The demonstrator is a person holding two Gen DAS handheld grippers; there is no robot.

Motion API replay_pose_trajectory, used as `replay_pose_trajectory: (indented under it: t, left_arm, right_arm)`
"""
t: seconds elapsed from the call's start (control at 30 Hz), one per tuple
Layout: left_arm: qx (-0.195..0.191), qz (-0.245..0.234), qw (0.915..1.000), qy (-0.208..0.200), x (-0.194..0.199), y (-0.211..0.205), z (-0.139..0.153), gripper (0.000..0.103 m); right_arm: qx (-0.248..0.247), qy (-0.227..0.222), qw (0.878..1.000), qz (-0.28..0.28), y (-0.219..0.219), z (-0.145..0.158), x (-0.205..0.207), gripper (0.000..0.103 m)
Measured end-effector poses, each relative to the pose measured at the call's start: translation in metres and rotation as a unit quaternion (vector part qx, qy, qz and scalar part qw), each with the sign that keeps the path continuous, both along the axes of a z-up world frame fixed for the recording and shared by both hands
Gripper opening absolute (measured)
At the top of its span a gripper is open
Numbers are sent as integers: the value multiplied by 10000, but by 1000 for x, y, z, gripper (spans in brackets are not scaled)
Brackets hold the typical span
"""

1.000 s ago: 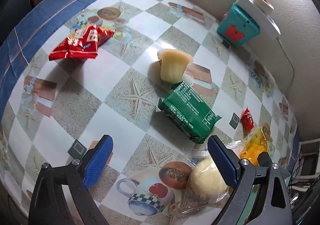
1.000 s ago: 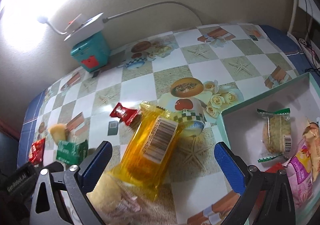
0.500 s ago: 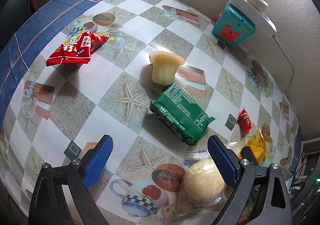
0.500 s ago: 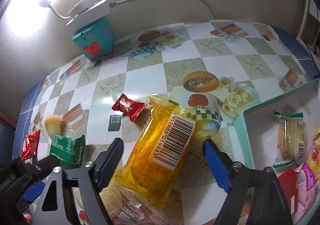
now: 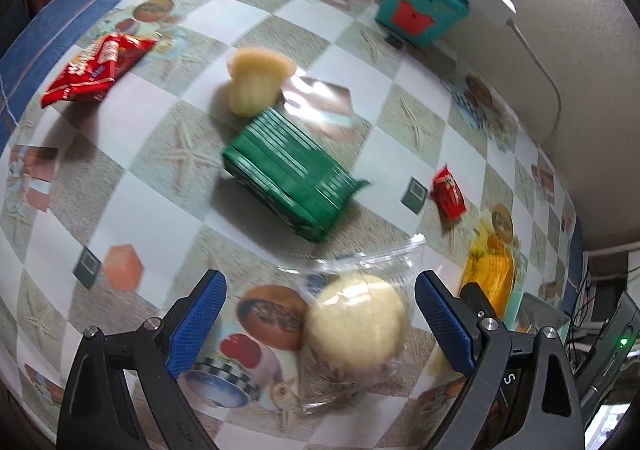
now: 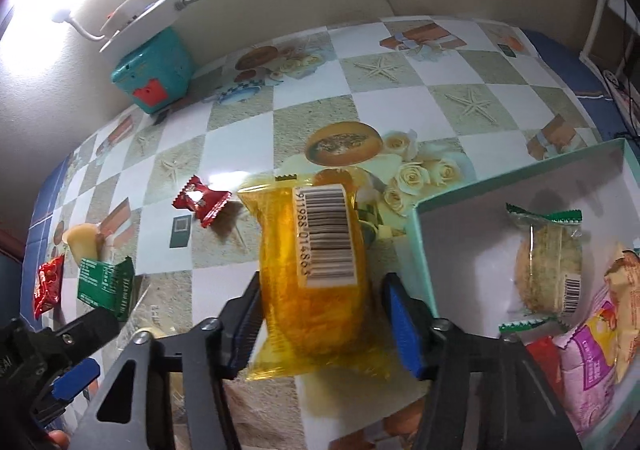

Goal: Organize snacks
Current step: 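Grasp the yellow bread bag with the right tool while the left tool grasps the round bun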

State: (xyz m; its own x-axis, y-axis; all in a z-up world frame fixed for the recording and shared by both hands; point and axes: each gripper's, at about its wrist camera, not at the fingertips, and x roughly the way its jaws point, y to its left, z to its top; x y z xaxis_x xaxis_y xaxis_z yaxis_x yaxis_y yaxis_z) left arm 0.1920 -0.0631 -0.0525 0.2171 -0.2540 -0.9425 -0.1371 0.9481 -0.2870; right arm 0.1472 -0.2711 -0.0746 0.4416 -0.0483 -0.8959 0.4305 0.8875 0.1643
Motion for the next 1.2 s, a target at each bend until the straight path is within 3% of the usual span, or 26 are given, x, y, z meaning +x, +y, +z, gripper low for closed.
replay_pose_trajectory:
  t: [0.43,0.5,0.63,0.7,0.93,1.2]
  left_arm:
    - [213,-325,9992,16,-7,-29,-8,93]
    - [206,-317,9993,-18,-7,-29,-7,78]
    - [159,-344,9993,60,-8,-28,-11,70]
    - [151,-373,9992,49,-8,-31,-13,60]
    - [151,-358,9992,-59,-8,-33,-11,58]
    - [112,-181,9996,-160,-5,-22,-4,57]
  right_arm:
    - [-102,16,9998,159,1,-1,-1,55]
    - [-122,25,9998,177,2,-1,-1,55]
    - [-95,21,9998,182,1,0,-2,55]
    - [-85,19,9998,185,1,0,-2,55]
    - [-74,21,9998,180,1,0,-2,55]
    - [-80,7,9997,228,1,4,-2,49]
